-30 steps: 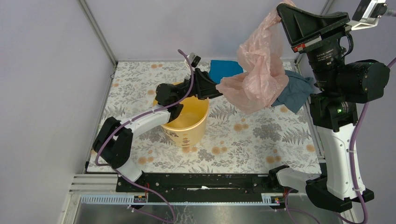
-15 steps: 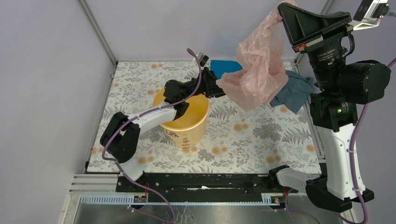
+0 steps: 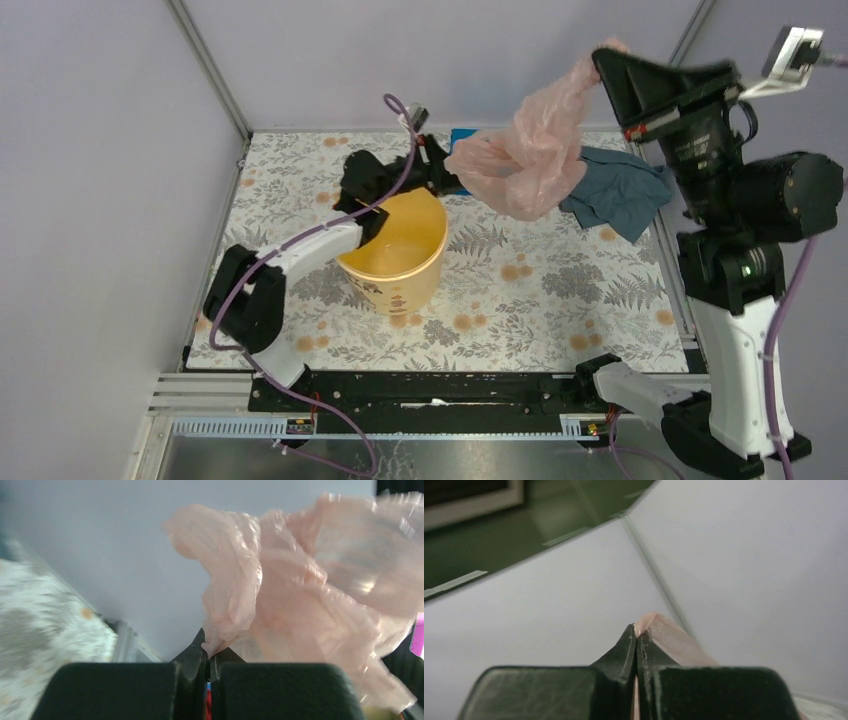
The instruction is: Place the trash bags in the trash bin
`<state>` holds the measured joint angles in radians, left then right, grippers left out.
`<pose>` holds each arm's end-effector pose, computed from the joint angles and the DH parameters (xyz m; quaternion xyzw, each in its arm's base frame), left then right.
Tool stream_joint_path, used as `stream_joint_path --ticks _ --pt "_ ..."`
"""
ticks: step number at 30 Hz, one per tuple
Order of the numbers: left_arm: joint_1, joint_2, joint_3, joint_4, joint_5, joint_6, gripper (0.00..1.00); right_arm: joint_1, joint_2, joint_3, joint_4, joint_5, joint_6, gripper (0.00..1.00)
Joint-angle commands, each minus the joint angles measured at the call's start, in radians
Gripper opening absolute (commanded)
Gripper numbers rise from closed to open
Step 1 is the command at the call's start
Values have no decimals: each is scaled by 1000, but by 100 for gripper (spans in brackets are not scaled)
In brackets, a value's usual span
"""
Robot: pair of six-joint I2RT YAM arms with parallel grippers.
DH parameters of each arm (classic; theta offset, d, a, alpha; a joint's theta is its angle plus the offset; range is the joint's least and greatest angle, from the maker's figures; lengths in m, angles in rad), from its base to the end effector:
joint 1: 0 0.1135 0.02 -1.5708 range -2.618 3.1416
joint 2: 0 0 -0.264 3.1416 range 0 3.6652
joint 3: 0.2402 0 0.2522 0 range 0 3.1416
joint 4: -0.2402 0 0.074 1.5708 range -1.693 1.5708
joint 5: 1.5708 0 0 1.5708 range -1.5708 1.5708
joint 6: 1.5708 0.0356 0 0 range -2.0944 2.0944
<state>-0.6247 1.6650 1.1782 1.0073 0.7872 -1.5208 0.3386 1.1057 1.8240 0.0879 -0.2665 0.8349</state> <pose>0.2898 -0.2400 0.3641 0.0985 0.5611 -0.7939 0.2128 0.1115 0.0492 0.6340 -0.0287 0.3887 0.5504 0.7383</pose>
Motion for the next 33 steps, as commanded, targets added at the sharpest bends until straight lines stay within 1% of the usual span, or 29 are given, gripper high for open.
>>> stream_joint_path --ticks 1,2,3,4,5,7,9,11,14,16,19,21,23,24,25,26,27,28,29,30,31,32,33 --pt "150 -212 109 -695 -108 431 0 -1 -163 -114 -409 266 -436 0" --pt "153 -234 190 -925 -219 594 0 0 -194 -164 -484 371 -506 0" --pt "141 -242 260 -1077 -353 706 0 -1 -221 -240 -541 462 -568 0" --pt "125 -239 315 -1159 -409 778 0 -1 -247 -308 -591 540 -600 0" --pt "109 -222 366 -1202 -424 809 0 0 -264 -367 -633 591 -613 0" --pt "59 -154 452 -1314 -441 863 0 -2 -276 -457 -715 602 -603 0" --pt "-1 -89 513 -1409 -504 907 0 -1 -267 -498 -788 603 -574 0" --pt "-35 -57 522 -1429 -556 917 0 0 -254 -516 -837 668 -563 0" --pt "-57 -24 529 -1430 -619 930 0 -1 -238 -540 -891 833 -521 0" --pt "-61 17 546 -1414 -623 954 0 0 -234 -581 -887 867 -467 0" --pt "-60 104 609 -1403 -625 987 0 -1 -218 -708 -735 803 -437 0" --pt "-57 191 689 -1395 -641 1030 0 -1 -134 -733 -617 816 -442 0" --pt "-31 282 818 -1417 -662 1058 0 -11 7 -684 -546 823 -468 0" --pt "-5 347 921 -1467 -648 1058 0 -26 93 -620 -534 803 -487 0" --pt "27 410 1059 -1530 -631 1050 0 -47 179 -525 -559 777 -501 0" --pt "58 475 1267 -1595 -613 1039 0 -76 261 -363 -609 761 -505 0" --pt "88 518 1411 -1642 -588 1033 0 -84 334 -205 -675 759 -514 0" --pt "109 526 1506 -1651 -561 1037 0 -85 385 -50 -736 762 -527 0" --pt "122 489 1523 -1623 -545 1050 0 -81 414 78 -762 739 -548 0" --pt "123 415 1456 -1559 -550 1080 0 -71 415 170 -745 695 -574 0" --pt "122 303 1325 -1464 -561 1124 0 -55 392 209 -689 650 -611 0" --pt "117 190 1162 -1340 -578 1151 0 -35 345 190 -594 581 -627 0" --pt "113 72 995 -1228 -601 1177 0 -27 286 115 -474 488 -652 0"
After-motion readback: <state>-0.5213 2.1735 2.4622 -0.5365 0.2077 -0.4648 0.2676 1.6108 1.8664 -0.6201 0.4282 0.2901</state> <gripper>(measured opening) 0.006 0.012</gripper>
